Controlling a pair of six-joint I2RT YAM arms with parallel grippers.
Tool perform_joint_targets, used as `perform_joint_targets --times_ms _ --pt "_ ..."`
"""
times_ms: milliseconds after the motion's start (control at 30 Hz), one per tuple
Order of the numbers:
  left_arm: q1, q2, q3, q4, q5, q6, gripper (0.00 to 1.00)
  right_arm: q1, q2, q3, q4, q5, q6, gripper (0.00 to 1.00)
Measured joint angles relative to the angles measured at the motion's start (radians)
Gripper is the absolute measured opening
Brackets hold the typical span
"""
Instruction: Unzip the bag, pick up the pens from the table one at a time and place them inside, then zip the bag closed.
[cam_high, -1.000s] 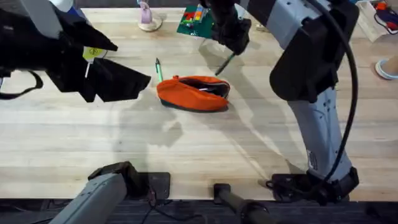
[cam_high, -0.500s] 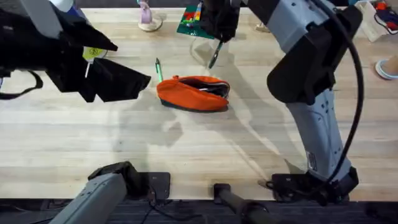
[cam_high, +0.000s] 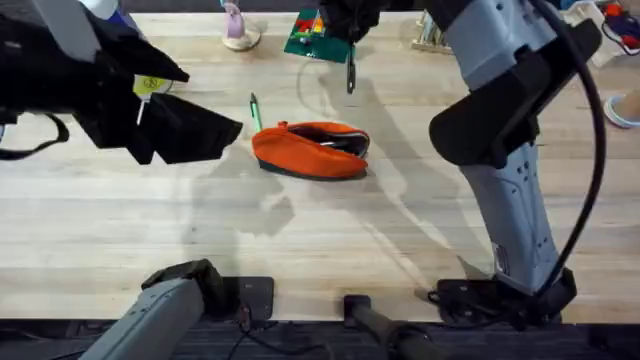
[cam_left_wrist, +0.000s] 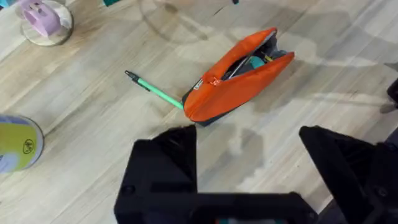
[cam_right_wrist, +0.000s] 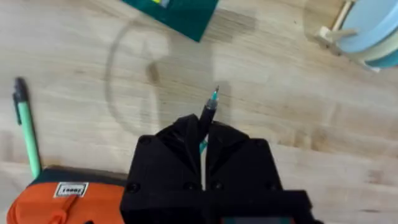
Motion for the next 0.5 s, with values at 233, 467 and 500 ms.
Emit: perform_joint_targets --times_ms 233,467,500 --pt "0.000 0.000 0.000 0.000 0.000 0.000 0.993 -0.016 -0.018 0.016 -0.030 -0.093 -0.104 0.033" --pt "0.000 0.000 0.000 0.000 0.000 0.000 0.994 -0.081 -0.141 0.016 -0.071 -0.170 -0.173 0.033" --pt "0.000 0.000 0.000 0.000 0.000 0.000 0.994 -0.091 -0.166 0.014 -0.075 -0.174 -0.178 0.033"
